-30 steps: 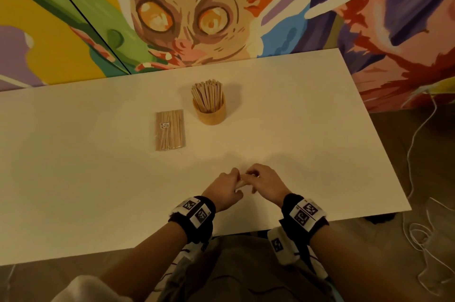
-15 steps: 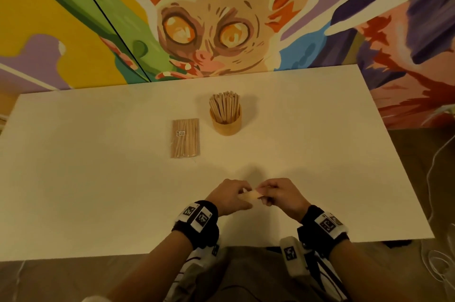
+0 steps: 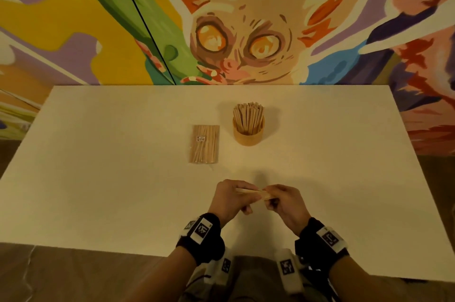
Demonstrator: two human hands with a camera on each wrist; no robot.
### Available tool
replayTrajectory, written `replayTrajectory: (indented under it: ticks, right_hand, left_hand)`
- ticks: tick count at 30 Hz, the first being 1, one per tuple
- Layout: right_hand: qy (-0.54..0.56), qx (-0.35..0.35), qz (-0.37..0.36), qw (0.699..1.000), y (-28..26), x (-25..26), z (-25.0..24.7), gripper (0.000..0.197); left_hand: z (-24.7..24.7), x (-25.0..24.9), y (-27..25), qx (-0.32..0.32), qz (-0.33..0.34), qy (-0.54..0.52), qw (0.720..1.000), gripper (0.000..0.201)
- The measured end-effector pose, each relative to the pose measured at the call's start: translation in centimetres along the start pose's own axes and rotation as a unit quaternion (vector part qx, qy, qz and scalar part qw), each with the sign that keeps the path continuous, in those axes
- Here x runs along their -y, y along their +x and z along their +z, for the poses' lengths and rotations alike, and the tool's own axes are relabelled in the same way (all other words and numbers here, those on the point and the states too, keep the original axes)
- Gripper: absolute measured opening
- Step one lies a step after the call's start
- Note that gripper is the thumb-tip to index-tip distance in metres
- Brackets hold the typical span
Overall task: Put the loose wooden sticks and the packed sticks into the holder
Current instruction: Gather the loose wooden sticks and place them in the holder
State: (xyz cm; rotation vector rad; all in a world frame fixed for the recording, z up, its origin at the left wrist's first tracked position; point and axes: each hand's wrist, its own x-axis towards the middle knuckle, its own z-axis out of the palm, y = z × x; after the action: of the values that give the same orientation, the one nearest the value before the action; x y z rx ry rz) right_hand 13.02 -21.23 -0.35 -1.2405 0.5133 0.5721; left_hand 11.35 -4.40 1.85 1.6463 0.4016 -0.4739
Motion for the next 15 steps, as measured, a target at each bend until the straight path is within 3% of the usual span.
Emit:
replayTrajectory:
  ticks: [4, 6, 11, 15]
  right_hand:
    - [0.037, -0.011, -0.012, 0.999, 1.0, 0.9, 0.9, 0.010]
    - [0.032, 0.005, -0.009, 0.999, 1.2, 1.3, 1.4, 0.011]
    - [-0.010, 0.047, -0.013, 0.999, 1.6, 2.8, 2.6, 0.019]
    - [0.052, 0.034, -0.011, 0.998, 2.9, 4.8, 2.8, 0.015]
  left_hand:
    - [-0.9, -0.1, 0.3, 0.003, 0.057, 0.005, 0.998, 0.025]
    - [-1.6, -0.2, 0.7, -0.005, 0.072, 0.002, 0.997, 0.019]
    - [-3.3, -0.7, 1.8, -0.025, 0.067, -0.060, 0.996, 0.010]
    - [-4.6, -1.2, 3.1, -0.052, 0.057, -0.131, 0.988, 0.013]
